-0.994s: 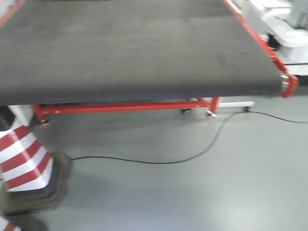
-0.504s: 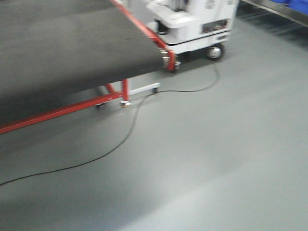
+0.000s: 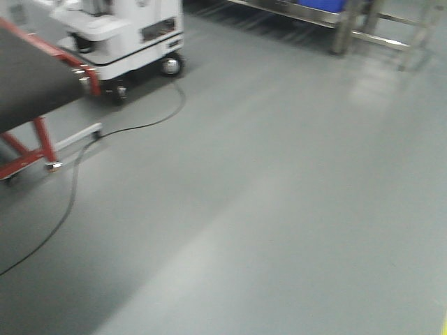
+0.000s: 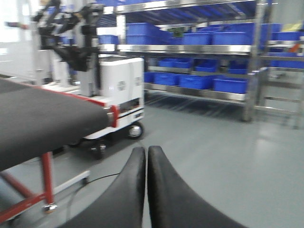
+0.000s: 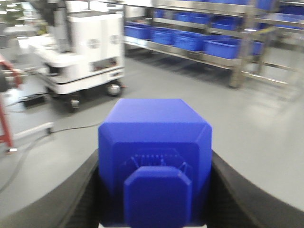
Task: Pour parts from conveyor to right shelf
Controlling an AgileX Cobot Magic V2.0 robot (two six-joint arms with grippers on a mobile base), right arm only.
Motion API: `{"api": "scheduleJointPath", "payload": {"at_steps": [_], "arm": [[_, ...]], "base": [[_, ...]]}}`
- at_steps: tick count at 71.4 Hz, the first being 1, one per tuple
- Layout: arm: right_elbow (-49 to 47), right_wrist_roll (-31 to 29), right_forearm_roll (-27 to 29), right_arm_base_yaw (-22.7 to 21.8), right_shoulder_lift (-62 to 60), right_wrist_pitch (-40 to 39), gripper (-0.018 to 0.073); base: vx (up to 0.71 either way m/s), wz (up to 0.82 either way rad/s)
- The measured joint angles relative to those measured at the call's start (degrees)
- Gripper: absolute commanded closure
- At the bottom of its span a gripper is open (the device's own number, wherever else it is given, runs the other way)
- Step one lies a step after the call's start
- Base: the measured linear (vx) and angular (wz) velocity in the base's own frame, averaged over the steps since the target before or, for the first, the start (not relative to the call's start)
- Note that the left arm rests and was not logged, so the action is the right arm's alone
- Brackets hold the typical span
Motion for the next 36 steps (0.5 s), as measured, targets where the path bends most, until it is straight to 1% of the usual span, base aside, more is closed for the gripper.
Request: {"api": "scheduleJointPath", "payload": {"at_steps": [13,36], "arm": [[0.0,0.0,0.0,0.0,0.0,0.0,0.0564],[0.0,0.0,0.0,0.0,0.0,0.0,0.0564]], "base": [[-0.19,-0.75],[-0.13,-0.66]]}}
